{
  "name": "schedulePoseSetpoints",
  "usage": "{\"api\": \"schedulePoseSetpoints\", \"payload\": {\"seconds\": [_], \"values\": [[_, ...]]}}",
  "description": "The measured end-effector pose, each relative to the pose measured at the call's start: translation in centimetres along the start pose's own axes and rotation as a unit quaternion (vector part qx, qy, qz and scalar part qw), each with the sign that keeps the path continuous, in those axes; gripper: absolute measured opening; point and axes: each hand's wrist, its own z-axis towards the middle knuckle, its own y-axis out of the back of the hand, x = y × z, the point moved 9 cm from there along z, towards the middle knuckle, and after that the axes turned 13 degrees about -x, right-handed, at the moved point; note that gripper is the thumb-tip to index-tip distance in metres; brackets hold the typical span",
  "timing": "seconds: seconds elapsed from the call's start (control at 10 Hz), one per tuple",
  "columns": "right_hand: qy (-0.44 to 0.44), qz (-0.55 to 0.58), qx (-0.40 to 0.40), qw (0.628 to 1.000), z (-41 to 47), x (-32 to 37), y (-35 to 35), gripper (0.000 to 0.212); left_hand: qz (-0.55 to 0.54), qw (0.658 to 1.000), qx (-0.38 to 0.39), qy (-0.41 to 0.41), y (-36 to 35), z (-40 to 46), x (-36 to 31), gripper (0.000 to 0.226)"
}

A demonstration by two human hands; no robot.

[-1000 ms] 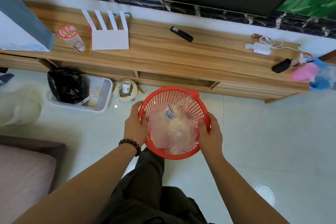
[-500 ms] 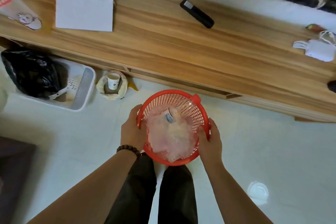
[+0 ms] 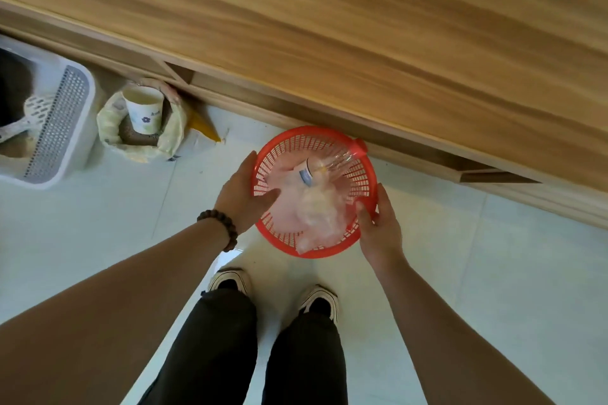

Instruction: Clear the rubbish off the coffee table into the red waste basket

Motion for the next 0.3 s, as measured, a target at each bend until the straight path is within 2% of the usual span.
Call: {"api": "schedulePoseSetpoints", "payload": {"seconds": [0.1, 0.2, 0.3], "values": [[0.000, -0.017, 0.023, 1.000, 1.20, -0.59, -0.99, 0.047, 0.017, 1.000, 0.018, -0.007, -1.33, 1.18, -0.02, 0.073], [-0.030, -0.046, 0.052, 0.997, 1.38, -0.71, -1.18, 0.062, 0.049, 0.998, 0.029, 0.008, -1.59, 1.51, -0.16, 0.080], [-0.047, -0.088, 0.073, 0.992, 1.14, -0.48, -0.42, 0.066, 0.086, 0.995, 0.041, 0.010, -1.24, 1.13, -0.90, 0.077]]}}
